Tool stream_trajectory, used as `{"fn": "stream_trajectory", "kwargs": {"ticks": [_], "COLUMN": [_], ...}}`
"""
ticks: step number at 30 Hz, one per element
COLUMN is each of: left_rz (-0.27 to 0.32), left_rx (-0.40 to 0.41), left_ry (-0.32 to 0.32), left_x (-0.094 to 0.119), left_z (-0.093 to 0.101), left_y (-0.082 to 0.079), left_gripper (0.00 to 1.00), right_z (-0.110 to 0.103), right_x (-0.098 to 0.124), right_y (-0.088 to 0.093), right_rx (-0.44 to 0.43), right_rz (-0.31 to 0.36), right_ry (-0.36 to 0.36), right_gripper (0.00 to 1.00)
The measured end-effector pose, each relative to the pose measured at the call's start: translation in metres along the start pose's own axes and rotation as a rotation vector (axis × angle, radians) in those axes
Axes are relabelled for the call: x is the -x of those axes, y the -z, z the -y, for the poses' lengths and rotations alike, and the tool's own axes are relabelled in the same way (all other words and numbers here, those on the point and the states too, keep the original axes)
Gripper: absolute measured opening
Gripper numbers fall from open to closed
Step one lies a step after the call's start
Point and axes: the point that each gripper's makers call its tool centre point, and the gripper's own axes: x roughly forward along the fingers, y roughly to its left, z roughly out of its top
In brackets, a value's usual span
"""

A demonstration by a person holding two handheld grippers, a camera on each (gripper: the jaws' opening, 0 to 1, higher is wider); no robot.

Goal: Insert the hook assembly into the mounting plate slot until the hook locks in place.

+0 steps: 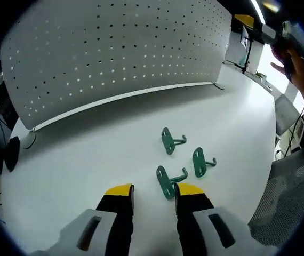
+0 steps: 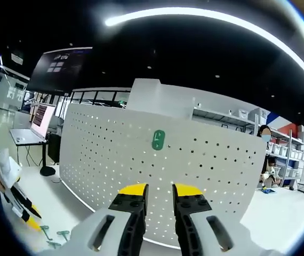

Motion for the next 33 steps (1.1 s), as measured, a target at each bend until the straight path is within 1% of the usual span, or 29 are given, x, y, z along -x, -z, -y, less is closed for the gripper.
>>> {"fn": "stream_trajectory", "kwargs": {"ticks": [2, 4, 6, 12, 17, 21, 24, 26, 33], "left_rz": [0.023, 0.024, 0.01, 0.004, -0.019, -0.013, 0.008, 0.006, -0.002], "left_rx": [-0.004, -0.011, -0.03, -0.042, -0.05, -0.047, -0.047, -0.073, -0.08], "left_ry": [0.019, 0.031, 0.041, 0.034, 0.021, 0.011, 0.02, 0.016, 0.006], "left_x": [0.0, -0.001, -0.006, -0.013, -0.016, -0.014, -0.014, -0.016, -0.02], "left_z": [0.006, 0.01, 0.015, 0.014, 0.009, 0.005, 0.008, 0.009, 0.008], "left_y": [-0.006, -0.007, -0.004, -0.005, 0.003, 0.001, -0.004, -0.005, -0.005], "left_gripper": [0.24, 0.23, 0.21, 0.15, 0.12, 0.11, 0.13, 0.12, 0.05], "right_z": [0.0, -0.001, -0.002, -0.002, 0.0, 0.0, 0.0, -0.001, -0.006], "right_x": [0.0, 0.0, 0.0, 0.0, 0.001, 0.001, 0.0, 0.0, -0.002], "right_y": [0.0, 0.0, 0.0, -0.001, 0.0, 0.001, 0.002, 0.003, 0.005], "right_rx": [-0.001, -0.002, -0.004, -0.008, -0.012, -0.015, -0.019, -0.02, -0.02], "right_rz": [0.0, 0.001, 0.002, 0.006, 0.006, 0.006, 0.004, 0.002, -0.001], "right_ry": [-0.001, -0.003, -0.006, -0.008, -0.004, -0.005, -0.006, -0.008, -0.021], "right_gripper": [0.16, 0.16, 0.16, 0.16, 0.16, 0.16, 0.16, 0.16, 0.16]}}
